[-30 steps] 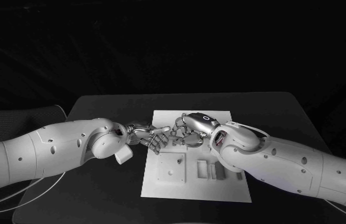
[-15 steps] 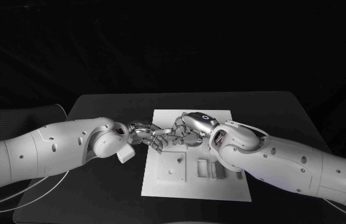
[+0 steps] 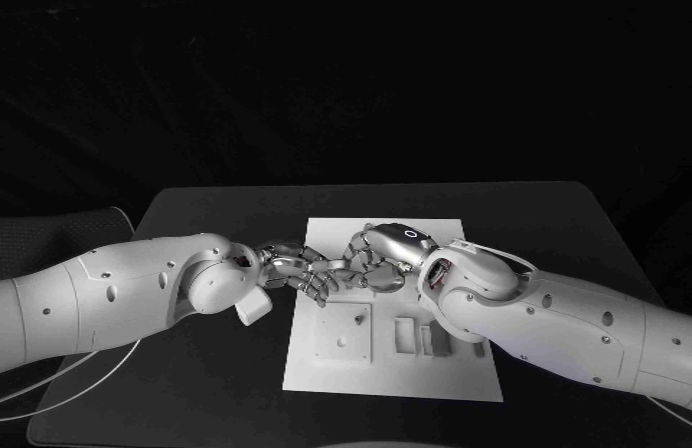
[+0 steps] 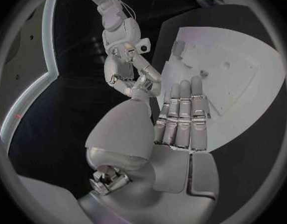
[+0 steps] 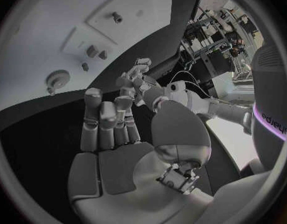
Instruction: Assemble the parts on the task board
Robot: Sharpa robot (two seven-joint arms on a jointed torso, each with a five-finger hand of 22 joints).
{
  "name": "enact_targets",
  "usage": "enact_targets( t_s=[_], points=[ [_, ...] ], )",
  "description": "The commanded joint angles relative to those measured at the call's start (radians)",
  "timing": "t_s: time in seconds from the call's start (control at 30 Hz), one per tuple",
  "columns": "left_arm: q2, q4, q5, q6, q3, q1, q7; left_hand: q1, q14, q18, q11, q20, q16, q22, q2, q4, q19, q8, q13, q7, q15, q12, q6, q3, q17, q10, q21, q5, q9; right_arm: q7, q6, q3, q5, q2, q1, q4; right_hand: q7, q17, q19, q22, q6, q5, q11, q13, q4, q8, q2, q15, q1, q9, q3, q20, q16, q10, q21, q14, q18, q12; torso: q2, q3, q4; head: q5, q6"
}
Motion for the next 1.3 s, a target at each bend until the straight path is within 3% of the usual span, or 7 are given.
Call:
enact_targets(
  t_s=[0.03,0.4,0.67,0.93,1.3],
  points=[
    [0.003,0.002,0.006,0.023,0.0,0.001,0.014,-0.001,0.004,0.012,-0.001,0.001,-0.006,0.001,0.002,0.001,-0.002,0.005,0.0,-0.004,0.004,0.002,0.01,0.007,0.001,0.009,-0.002,0.001,0.001,0.004,0.009,0.0,-0.001,0.001,0.0,0.0,0.012,-0.001,-0.002,0.011,0.017,0.004,-0.001,-0.001,0.001,0.007,-0.006,-0.005,-0.002,0.001,0.007,-0.008,0.004,0.003,0.005,0.0,0.02,-0.003,0.0,-0.0001,0.0006,0.001,-0.002],
    [0.004,0.003,-0.003,0.042,0.0,0.001,0.012,0.025,0.007,0.013,-0.009,-0.001,-0.007,0.004,0.0,-0.001,-0.001,0.015,-0.002,-0.009,0.002,0.002,0.033,0.023,0.005,0.035,-0.002,0.001,0.002,0.004,0.012,0.0,-0.001,0.003,0.0,-0.002,0.012,-0.001,-0.002,0.011,0.017,0.004,-0.001,-0.002,0.0,0.007,-0.006,-0.005,-0.002,0.001,0.008,-0.008,0.004,0.003,0.004,0.0,0.02,-0.003,0.0,-0.0002,0.0005,0.001,-0.004],
    [0.006,0.002,-0.003,0.04,0.001,0.001,0.016,0.129,0.011,0.009,-0.014,-0.003,-0.012,0.009,0.016,-0.002,0.0,0.015,-0.01,-0.014,0.0,-0.015,0.051,0.055,0.01,0.063,-0.002,0.003,-0.003,0.005,0.014,0.0,-0.001,0.004,0.0,0.001,0.012,-0.001,-0.002,0.011,0.017,0.004,-0.001,-0.002,-0.001,0.007,-0.006,-0.005,-0.002,0.002,0.008,-0.008,0.004,0.004,0.004,0.0,0.02,-0.003,0.0,0.0001,0.0004,0.001,-0.005],
    [0.007,0.002,-0.003,0.038,0.001,0.001,0.02,0.166,0.013,0.007,-0.016,-0.003,-0.014,0.01,0.02,-0.003,0.0,0.015,-0.014,-0.017,0.0,-0.024,0.057,0.086,0.013,0.074,-0.004,0.002,-0.006,0.005,0.016,0.0,-0.001,0.004,0.0,0.0,0.012,-0.001,-0.002,0.011,0.017,0.004,-0.001,-0.002,-0.001,0.006,-0.006,-0.004,-0.002,0.002,0.008,-0.008,0.003,0.004,0.004,0.0,0.02,-0.003,0.0,0.0,0.0,0.003,-0.007],
    [0.005,0.0,-0.003,0.039,0.001,0.001,0.031,0.22,0.013,0.004,-0.022,-0.004,-0.018,0.012,0.05,-0.005,-0.004,0.017,-0.019,-0.027,-0.001,-0.038,0.069,0.143,0.017,0.093,-0.007,0.003,-0.007,0.006,0.018,0.0,0.001,0.006,0.0,-0.005,0.012,-0.002,-0.003,0.011,0.015,0.004,-0.001,-0.002,-0.003,0.005,-0.008,-0.004,-0.002,0.001,0.009,-0.008,0.003,0.003,0.004,-0.001,0.02,-0.004,0.0,0.0001,0.0004,0.003,-0.009]
  ],
)
